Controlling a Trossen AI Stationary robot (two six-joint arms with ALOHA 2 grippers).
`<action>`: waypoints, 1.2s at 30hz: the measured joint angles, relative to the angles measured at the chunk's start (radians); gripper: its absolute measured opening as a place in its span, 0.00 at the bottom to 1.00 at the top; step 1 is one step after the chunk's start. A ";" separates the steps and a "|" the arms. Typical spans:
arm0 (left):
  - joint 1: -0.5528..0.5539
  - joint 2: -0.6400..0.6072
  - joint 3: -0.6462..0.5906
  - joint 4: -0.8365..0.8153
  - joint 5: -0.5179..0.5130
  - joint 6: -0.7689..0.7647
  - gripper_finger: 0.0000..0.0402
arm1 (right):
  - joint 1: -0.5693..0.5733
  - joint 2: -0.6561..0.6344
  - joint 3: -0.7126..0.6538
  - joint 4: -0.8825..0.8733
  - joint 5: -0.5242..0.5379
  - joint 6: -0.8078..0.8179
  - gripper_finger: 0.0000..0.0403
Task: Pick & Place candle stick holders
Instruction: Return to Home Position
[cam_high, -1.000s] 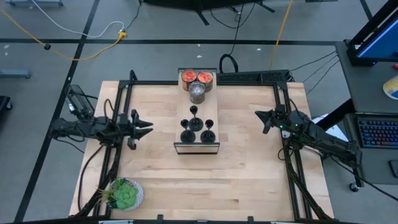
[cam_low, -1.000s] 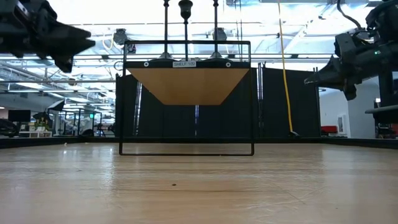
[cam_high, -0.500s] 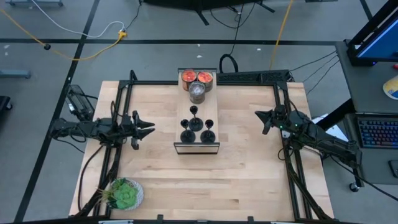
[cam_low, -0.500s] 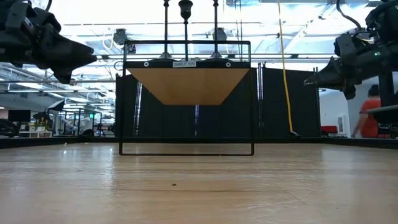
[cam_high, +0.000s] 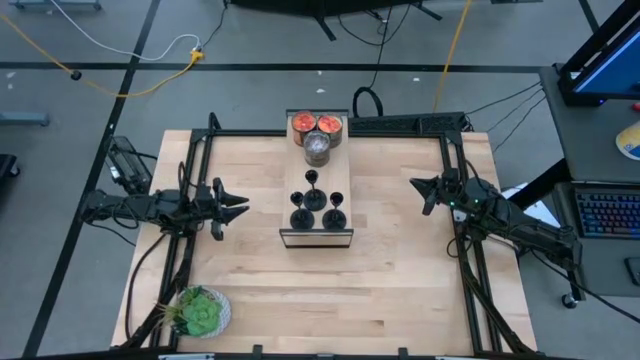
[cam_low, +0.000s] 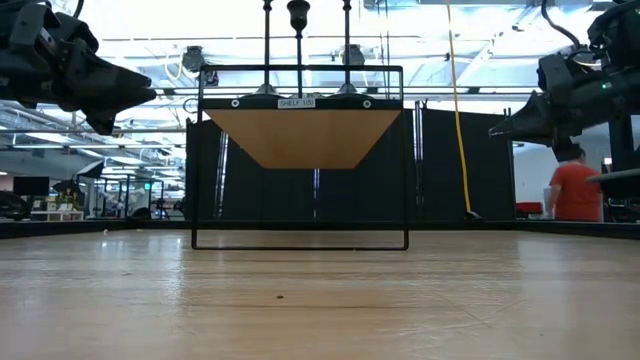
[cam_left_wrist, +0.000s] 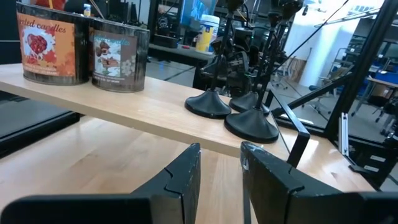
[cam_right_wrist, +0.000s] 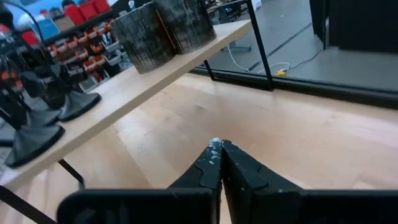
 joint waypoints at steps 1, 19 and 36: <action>0.000 0.000 0.000 0.000 0.000 0.000 0.30 | 0.000 0.000 0.000 0.000 0.000 0.014 0.01; 0.000 0.000 0.000 0.003 0.000 0.000 0.30 | 0.000 0.000 0.000 0.001 -0.001 0.011 0.01; 0.000 0.000 0.000 0.006 0.002 0.000 0.30 | 0.000 0.000 0.000 0.001 -0.001 0.011 0.01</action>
